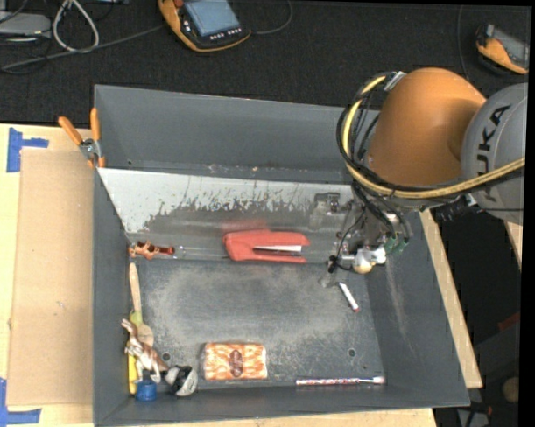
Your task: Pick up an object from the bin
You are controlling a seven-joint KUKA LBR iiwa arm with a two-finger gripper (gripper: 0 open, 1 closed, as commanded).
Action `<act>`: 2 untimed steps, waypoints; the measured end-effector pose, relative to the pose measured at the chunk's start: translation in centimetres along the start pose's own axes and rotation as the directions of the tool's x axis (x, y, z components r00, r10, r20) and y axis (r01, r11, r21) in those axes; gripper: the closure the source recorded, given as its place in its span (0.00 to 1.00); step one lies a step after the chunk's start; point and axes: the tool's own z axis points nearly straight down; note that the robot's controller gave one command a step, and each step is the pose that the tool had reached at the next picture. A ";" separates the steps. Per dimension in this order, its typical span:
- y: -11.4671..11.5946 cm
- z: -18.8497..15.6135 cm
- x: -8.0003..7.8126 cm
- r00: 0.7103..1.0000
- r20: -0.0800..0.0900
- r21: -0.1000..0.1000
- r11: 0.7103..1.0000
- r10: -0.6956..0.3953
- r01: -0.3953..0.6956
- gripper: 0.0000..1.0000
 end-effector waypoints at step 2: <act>10.9 6.1 -0.3 0.999 0.011 -0.001 0.999 -0.033 0.033 0.00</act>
Offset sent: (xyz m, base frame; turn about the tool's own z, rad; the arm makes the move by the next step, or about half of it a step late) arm 0.0038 0.1054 -0.0620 -0.0294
